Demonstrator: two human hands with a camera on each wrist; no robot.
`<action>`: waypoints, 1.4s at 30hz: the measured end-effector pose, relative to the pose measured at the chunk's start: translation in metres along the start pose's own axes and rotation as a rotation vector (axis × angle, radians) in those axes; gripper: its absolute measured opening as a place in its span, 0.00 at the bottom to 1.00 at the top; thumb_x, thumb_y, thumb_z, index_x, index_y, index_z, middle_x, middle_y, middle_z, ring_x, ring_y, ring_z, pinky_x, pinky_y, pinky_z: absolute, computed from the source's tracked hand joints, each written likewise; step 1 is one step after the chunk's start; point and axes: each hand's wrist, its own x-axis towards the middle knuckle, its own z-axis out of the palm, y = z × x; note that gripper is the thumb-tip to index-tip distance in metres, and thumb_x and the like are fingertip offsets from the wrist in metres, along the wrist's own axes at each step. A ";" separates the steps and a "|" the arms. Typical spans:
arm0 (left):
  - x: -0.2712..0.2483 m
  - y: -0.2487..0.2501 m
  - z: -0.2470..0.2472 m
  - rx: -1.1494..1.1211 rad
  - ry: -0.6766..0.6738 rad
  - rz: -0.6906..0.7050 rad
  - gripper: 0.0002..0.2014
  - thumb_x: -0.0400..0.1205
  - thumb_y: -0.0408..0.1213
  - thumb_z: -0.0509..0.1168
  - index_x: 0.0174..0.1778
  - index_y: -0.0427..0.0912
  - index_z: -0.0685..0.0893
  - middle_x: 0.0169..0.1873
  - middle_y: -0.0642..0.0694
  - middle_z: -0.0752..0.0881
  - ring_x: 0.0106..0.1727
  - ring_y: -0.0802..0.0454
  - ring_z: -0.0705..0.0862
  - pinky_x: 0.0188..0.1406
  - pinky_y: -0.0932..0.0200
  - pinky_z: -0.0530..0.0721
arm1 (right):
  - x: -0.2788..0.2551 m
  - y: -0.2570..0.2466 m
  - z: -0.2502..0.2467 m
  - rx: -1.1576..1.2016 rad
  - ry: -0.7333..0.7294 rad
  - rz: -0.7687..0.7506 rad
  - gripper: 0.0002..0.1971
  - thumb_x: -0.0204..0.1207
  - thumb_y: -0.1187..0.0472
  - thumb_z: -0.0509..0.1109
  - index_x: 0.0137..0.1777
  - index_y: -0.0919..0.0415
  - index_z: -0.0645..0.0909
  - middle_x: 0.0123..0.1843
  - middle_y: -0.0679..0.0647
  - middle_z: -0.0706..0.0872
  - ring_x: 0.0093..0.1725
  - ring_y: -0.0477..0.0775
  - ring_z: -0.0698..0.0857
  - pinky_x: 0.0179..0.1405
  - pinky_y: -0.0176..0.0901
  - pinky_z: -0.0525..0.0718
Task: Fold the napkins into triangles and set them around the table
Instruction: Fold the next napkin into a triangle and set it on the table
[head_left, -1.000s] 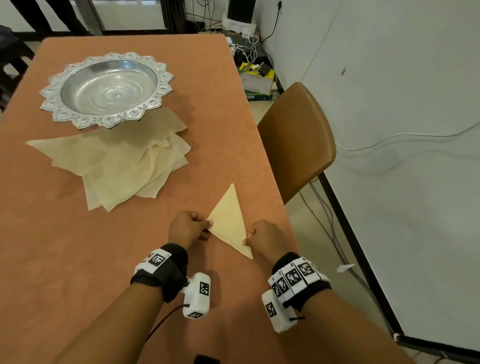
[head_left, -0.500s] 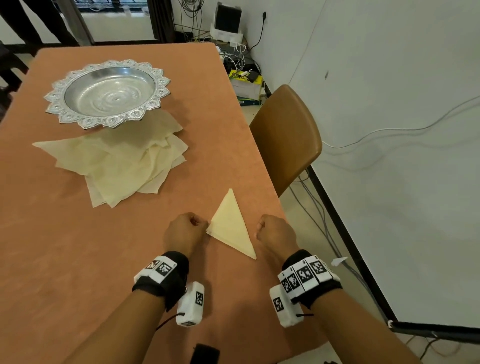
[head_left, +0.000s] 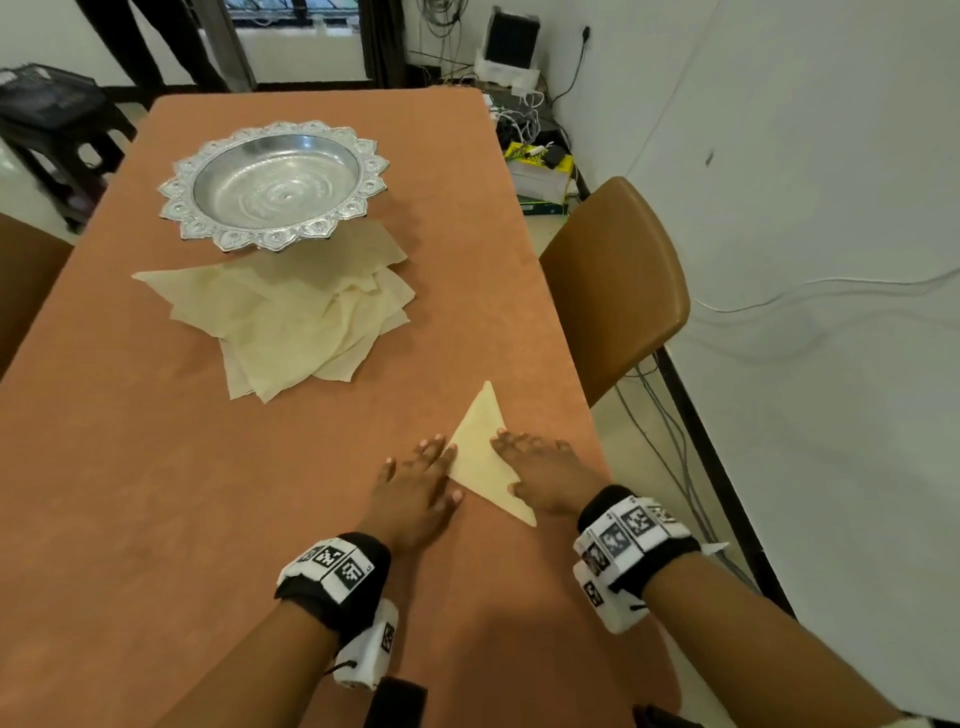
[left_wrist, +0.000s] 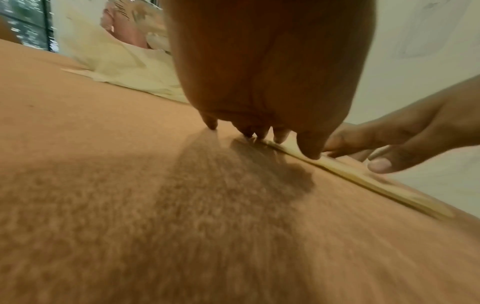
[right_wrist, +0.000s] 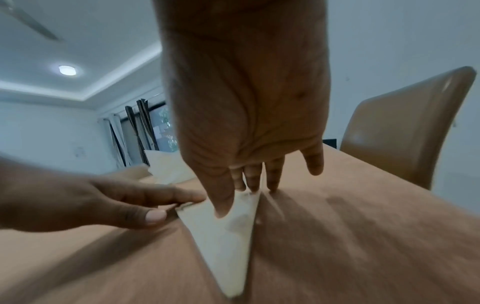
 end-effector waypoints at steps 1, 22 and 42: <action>-0.001 -0.007 -0.004 -0.073 0.064 -0.035 0.35 0.81 0.60 0.45 0.84 0.51 0.55 0.84 0.50 0.51 0.83 0.50 0.55 0.81 0.42 0.53 | 0.004 0.000 -0.011 0.019 0.043 -0.005 0.29 0.84 0.55 0.58 0.83 0.54 0.53 0.83 0.54 0.59 0.80 0.57 0.61 0.75 0.62 0.61; 0.040 -0.273 -0.099 0.106 0.086 -0.159 0.43 0.69 0.71 0.26 0.83 0.60 0.40 0.84 0.52 0.38 0.84 0.49 0.39 0.79 0.34 0.44 | 0.251 -0.190 -0.121 -0.084 0.543 0.133 0.28 0.76 0.45 0.68 0.70 0.60 0.68 0.65 0.57 0.75 0.65 0.60 0.73 0.55 0.53 0.73; 0.051 -0.297 -0.099 0.003 0.098 -0.060 0.45 0.66 0.72 0.27 0.82 0.62 0.37 0.83 0.55 0.34 0.83 0.52 0.32 0.76 0.36 0.32 | 0.260 -0.196 -0.101 -0.110 0.847 0.094 0.07 0.61 0.62 0.79 0.32 0.59 0.82 0.32 0.53 0.82 0.36 0.60 0.83 0.31 0.46 0.74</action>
